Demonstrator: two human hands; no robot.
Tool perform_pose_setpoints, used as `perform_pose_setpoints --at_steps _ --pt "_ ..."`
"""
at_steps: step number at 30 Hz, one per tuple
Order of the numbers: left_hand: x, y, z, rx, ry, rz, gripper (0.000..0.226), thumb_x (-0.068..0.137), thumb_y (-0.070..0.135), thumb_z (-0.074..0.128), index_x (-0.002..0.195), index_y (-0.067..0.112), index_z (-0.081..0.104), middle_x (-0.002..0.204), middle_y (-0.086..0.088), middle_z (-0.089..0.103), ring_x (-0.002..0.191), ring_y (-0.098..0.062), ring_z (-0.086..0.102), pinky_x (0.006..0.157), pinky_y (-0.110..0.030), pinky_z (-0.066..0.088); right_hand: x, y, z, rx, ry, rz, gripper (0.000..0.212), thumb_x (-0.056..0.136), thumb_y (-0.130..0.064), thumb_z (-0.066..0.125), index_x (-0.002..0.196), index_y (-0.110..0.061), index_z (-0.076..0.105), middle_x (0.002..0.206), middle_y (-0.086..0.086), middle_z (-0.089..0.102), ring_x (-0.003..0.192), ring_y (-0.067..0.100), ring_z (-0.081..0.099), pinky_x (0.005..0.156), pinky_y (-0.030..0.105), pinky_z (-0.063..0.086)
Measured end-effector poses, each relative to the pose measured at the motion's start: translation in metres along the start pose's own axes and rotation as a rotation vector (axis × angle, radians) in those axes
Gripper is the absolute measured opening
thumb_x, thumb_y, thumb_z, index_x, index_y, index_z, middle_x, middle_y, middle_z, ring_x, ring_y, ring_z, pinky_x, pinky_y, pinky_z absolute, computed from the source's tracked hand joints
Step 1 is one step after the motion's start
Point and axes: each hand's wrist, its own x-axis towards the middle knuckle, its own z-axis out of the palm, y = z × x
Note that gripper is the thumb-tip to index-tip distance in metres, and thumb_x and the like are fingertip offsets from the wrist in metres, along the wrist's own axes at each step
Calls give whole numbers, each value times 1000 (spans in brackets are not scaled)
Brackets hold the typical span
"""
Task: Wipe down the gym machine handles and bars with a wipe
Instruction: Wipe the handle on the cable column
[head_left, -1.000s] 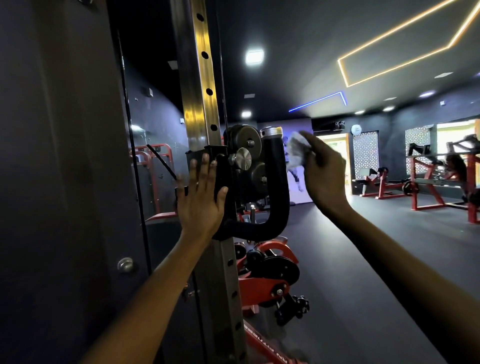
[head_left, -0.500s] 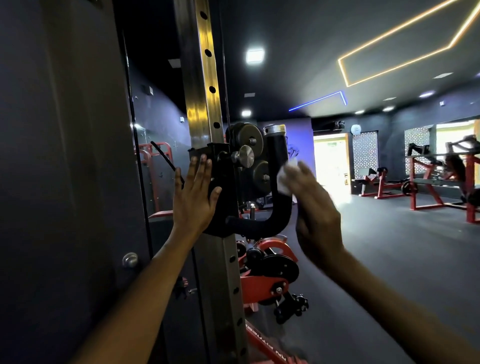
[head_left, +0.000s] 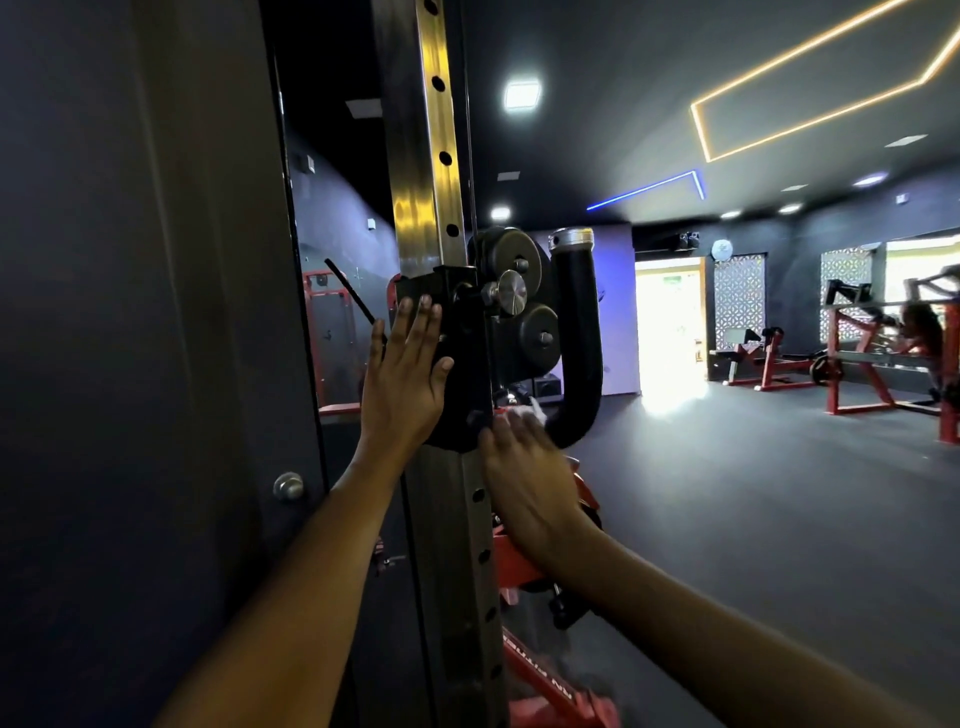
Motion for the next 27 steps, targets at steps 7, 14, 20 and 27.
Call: perform_pose_setpoints --at_steps 7,14,20,27 --pt "-2 -2 -4 -6 -79 7 57 102 35 24 153 8 20 160 -9 19 148 -16 3 119 -31 -13 20 2 -19 -269 -143 -98 38 95 -12 45 130 2 44 133 24 45 125 36 41 109 46 30" --pt "-4 -1 -1 -11 -70 -3 56 102 34 24 152 9 21 160 -9 20 148 -18 7 120 -33 -10 1 14 -51 -231 -182 -86 22 97 -10 43 113 -4 56 113 13 62 105 26 59 104 42 35" --pt "-2 -1 -6 2 -110 8 57 102 35 23 152 7 22 160 -11 19 147 -17 4 120 -32 -12 43 2 -2 -76 -34 -13 30 95 -4 38 122 3 49 119 19 56 106 31 58 82 37 49" --pt "-3 3 -6 -16 -119 -35 58 102 37 19 154 10 19 161 -7 16 149 -22 6 119 -30 -15 -40 79 38 54 371 -557 30 83 -21 64 109 -9 69 119 9 65 116 22 58 102 36 44"
